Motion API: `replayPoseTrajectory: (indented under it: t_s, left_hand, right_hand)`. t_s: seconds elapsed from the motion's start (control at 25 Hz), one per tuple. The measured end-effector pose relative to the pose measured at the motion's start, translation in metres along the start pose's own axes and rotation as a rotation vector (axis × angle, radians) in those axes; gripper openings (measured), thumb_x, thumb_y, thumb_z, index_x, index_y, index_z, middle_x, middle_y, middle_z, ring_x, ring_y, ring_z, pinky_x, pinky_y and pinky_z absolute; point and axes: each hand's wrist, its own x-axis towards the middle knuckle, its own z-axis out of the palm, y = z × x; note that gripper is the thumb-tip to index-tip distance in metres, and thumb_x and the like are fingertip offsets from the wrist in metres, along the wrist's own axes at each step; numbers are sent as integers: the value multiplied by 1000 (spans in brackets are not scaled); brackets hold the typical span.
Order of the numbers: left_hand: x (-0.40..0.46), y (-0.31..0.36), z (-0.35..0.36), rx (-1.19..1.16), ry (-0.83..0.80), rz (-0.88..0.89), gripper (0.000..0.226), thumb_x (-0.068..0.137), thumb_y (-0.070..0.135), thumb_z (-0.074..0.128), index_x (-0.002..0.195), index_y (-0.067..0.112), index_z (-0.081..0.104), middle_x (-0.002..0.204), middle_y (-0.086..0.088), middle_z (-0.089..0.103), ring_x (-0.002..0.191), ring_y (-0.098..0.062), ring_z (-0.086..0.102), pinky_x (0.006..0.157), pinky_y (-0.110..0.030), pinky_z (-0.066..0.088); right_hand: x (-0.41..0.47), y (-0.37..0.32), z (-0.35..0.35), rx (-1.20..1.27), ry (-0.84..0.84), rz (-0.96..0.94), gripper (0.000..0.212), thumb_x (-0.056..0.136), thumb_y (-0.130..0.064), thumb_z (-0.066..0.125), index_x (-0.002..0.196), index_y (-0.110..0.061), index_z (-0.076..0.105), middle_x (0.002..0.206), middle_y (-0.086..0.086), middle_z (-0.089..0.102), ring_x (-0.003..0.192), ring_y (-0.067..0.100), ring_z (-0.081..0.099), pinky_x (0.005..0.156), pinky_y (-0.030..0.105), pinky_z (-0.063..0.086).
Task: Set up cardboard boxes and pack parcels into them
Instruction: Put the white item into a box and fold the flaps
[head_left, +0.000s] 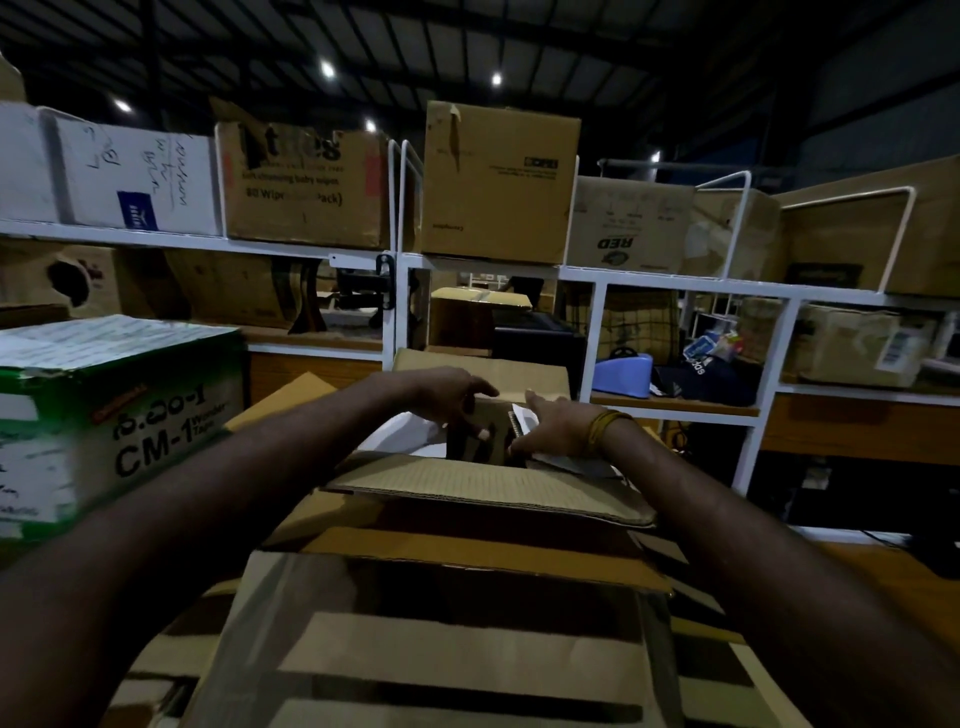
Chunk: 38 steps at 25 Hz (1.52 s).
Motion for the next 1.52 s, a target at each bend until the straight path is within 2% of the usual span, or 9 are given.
replayPoseTrajectory:
  t_s: [0.12, 0.4, 0.6, 0.76, 0.92, 1.08, 1.28, 1.4, 1.52]
  left_hand:
    - [-4, 20, -3, -23, 21, 71, 66, 91, 32, 69, 149, 21, 39, 141, -5, 56, 130, -23, 50, 104, -39, 42]
    - [-1, 43, 4, -384, -63, 19, 52, 97, 7, 59, 143, 14, 37, 139, -13, 56, 126, -25, 55, 102, -41, 51]
    - [-1, 51, 9, -463, 16, -60, 37, 101, 17, 55, 131, 19, 34, 113, -14, 58, 90, -22, 58, 69, -33, 55]
    - [-9, 51, 8, -433, -35, 22, 34, 98, 11, 57, 126, 19, 39, 120, -12, 57, 110, -28, 62, 88, -40, 57]
    - [-14, 61, -1, -394, 107, 120, 28, 94, 1, 57, 111, 22, 51, 119, -2, 58, 118, -25, 57, 90, -32, 53]
    - [-10, 81, -4, -292, 99, 175, 54, 93, -2, 59, 140, 19, 45, 152, -4, 43, 143, -20, 38, 111, -38, 43]
    - [3, 118, -1, -6, 59, 254, 77, 94, 10, 63, 156, 30, 21, 156, -9, 37, 139, -27, 40, 106, -40, 41]
    - [15, 128, 3, 36, 8, 277, 85, 91, 12, 68, 157, 33, 18, 154, -9, 39, 131, -26, 46, 97, -34, 39]
    - [22, 131, 12, 83, -33, 308, 84, 90, 15, 71, 157, 31, 22, 154, -7, 40, 134, -27, 44, 98, -32, 36]
  right_hand:
    - [-19, 0, -10, 66, 104, 15, 73, 93, -41, 62, 152, -12, 29, 147, 15, 46, 128, 30, 48, 97, 38, 45]
    - [-42, -16, -1, -20, 41, 83, 68, 86, -57, 64, 136, -13, 48, 123, 12, 62, 98, 25, 56, 81, 35, 48]
    - [-5, -10, 18, -141, 64, 27, 64, 74, -59, 52, 133, -38, 41, 117, 7, 64, 95, 34, 58, 84, 47, 52]
    - [-39, -23, 11, -93, 151, 42, 43, 82, -48, 64, 115, -21, 55, 102, 4, 64, 90, 26, 59, 83, 41, 53]
    - [-55, -11, -17, 54, 359, 58, 23, 92, -36, 62, 96, -14, 63, 82, 3, 58, 79, 21, 59, 69, 34, 51]
    - [-72, 11, -39, 80, 571, 66, 17, 94, -20, 60, 104, -9, 68, 95, 10, 65, 89, 31, 64, 72, 38, 54]
    - [-91, 42, -21, -268, 645, 202, 21, 99, -14, 49, 112, -11, 65, 121, 14, 53, 109, 34, 57, 74, 42, 46]
    - [-96, 58, -2, -343, 589, 250, 28, 99, -30, 49, 115, -15, 65, 130, 12, 51, 119, 32, 49, 98, 48, 42]
    - [-98, 65, 9, -259, 449, 306, 65, 85, -70, 54, 117, -16, 66, 135, 14, 52, 128, 34, 44, 110, 53, 31]
